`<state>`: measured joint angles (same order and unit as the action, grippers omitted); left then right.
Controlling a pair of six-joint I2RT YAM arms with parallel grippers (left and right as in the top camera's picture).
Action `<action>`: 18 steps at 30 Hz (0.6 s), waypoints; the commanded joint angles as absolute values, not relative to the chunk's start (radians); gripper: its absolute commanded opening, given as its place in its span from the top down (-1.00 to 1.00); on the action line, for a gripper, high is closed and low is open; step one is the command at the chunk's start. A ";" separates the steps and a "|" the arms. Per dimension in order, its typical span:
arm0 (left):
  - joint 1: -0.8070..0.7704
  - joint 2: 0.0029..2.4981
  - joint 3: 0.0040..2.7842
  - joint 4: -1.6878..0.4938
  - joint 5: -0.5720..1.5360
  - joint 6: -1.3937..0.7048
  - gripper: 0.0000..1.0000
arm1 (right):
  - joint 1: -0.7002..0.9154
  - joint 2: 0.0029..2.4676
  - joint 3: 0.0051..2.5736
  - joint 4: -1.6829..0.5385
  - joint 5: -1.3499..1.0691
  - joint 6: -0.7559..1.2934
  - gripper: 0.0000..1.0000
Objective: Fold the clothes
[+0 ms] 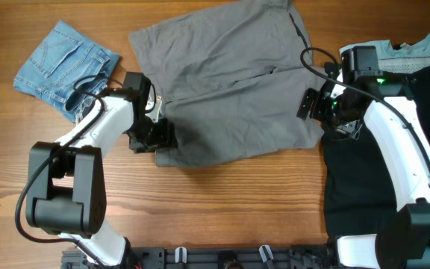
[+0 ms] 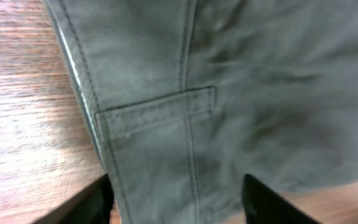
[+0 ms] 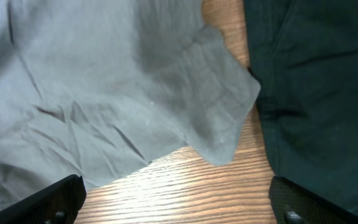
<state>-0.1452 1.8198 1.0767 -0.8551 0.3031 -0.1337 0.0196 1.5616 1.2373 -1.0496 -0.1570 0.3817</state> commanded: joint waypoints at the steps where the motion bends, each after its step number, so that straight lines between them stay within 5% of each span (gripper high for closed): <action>1: -0.146 1.816 0.991 -0.796 0.289 -0.244 0.14 | 0.018 1.582 1.178 -1.029 -0.193 0.407 -0.99; 3: -0.138 1.816 0.975 -0.814 0.157 -0.344 0.87 | 0.018 1.582 1.139 -1.013 -0.193 0.419 -0.99; 4: -0.130 1.816 0.975 -0.830 0.100 -0.385 0.92 | 0.018 1.582 1.125 -1.007 -0.193 0.420 -1.00; 13: 0.105 1.813 0.976 -0.921 0.011 -0.445 0.92 | 0.018 1.582 0.916 -0.894 -0.220 0.419 -0.94; 18: 0.128 1.813 0.976 -0.940 0.010 -0.422 0.92 | 0.019 1.582 0.818 -0.799 -0.336 0.389 -0.25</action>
